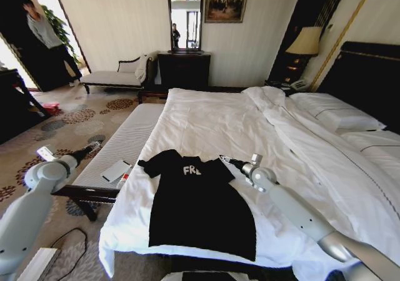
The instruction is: Fold the clothes on the bed.
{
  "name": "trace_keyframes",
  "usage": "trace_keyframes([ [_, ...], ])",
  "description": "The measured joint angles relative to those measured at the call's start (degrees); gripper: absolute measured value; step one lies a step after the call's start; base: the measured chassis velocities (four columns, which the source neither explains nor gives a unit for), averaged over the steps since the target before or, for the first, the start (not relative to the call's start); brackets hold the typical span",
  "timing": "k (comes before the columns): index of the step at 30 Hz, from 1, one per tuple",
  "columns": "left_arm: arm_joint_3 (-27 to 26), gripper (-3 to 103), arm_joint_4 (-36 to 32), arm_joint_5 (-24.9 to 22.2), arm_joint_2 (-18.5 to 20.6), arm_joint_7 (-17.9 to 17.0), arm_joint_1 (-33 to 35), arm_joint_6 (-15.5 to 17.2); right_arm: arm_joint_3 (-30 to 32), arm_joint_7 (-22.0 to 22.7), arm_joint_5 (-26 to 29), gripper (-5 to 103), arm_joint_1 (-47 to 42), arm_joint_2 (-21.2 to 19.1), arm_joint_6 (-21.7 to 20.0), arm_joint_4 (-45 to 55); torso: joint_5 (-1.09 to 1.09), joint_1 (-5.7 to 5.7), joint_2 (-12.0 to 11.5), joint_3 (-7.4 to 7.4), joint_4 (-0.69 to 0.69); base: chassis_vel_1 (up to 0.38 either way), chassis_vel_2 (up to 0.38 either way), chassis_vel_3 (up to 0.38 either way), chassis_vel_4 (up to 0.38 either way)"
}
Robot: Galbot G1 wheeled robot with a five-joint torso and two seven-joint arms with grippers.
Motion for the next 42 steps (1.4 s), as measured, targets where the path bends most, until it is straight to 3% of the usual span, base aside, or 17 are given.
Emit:
trace_keyframes([
  [11, -1.67, 100, -6.32, -3.06, 0.14, -0.63, -0.14, 0.08, -1.86, -3.33, -0.23, 100, 1.18, 1.97, 0.05, -3.10, -0.01, 0.00, 0.00, 0.00, 0.02, 0.000, 0.000, 0.000, 0.000],
  [18, -2.41, 100, -14.43, -10.06, -0.68, -0.48, -2.53, -1.68, -2.26, -3.46, -0.77, 100, 1.34, 3.00, 0.11, -5.39, 0.01, 0.00, 0.00, 0.00, 0.00, 0.000, 0.000, 0.000, 0.000],
  [27, 0.06, 100, -17.92, -10.87, -1.44, -1.33, -4.73, -1.69, -2.44, -7.14, -1.12, 103, 1.02, 3.43, 0.22, -6.96, 0.00, 0.00, 0.00, 0.00, 0.01, 0.000, 0.000, 0.000, 0.000],
  [34, 0.98, 100, -17.83, -10.69, -1.65, -1.54, -5.03, -1.61, -2.52, -9.67, -1.81, 89, 1.19, 3.76, 0.65, -8.92, 0.00, 0.00, 0.00, 0.00, 0.00, 0.000, 0.000, 0.000, 0.000],
  [37, 1.15, 100, -17.46, -10.48, -1.53, -1.59, -5.03, -1.61, -2.63, -10.26, -2.30, 72, 1.42, 3.81, 1.12, -9.09, 0.00, 0.00, 0.00, 0.00, 0.02, 0.000, 0.000, 0.000, 0.000],
  [40, 1.24, 100, -17.24, -10.36, -1.39, -1.63, -5.04, -1.61, -2.76, -10.72, -3.44, 67, 1.51, 3.75, 1.90, -9.54, 0.00, 0.00, 0.00, 0.00, 0.02, 0.000, 0.000, 0.000, 0.000],
  [42, 1.29, 100, -17.15, -10.25, -1.40, -1.71, -5.03, -1.61, -2.81, -11.18, -4.25, 56, 1.45, 3.62, 2.52, -9.75, 0.00, 0.00, 0.00, 0.00, 0.01, 0.000, 0.000, 0.000, 0.000],
])
